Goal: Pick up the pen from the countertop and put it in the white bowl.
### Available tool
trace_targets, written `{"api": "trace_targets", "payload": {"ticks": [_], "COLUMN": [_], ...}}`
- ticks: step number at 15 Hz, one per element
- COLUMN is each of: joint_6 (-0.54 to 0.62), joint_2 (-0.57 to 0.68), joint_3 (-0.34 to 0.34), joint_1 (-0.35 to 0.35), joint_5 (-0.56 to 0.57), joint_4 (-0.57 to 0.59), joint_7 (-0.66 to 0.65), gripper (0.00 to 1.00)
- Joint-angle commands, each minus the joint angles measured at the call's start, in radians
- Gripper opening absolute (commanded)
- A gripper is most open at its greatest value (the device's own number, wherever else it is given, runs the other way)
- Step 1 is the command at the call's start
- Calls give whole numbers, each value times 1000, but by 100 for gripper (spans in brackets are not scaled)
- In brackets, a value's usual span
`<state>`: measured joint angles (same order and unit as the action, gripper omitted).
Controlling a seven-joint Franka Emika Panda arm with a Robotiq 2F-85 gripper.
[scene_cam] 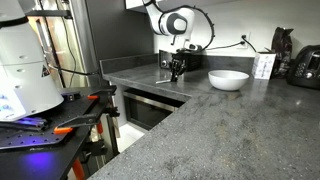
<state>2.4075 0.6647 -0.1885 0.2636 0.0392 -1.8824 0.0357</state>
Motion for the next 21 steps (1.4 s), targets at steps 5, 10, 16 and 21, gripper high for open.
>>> {"api": "trace_targets", "payload": {"ticks": [5,10,16,21], "joint_6": [-14,128,424,513], "joint_2": [-33,-123,-240,-289], "joint_3": [1,4,159,370], "joint_1": [32,5,79,234], "joint_5": [12,-1,117,352], "joint_4": [2,-40,-139,-201], "joint_7": [-14,-14,-229,-491], "gripper": [4,4,4,4]}}
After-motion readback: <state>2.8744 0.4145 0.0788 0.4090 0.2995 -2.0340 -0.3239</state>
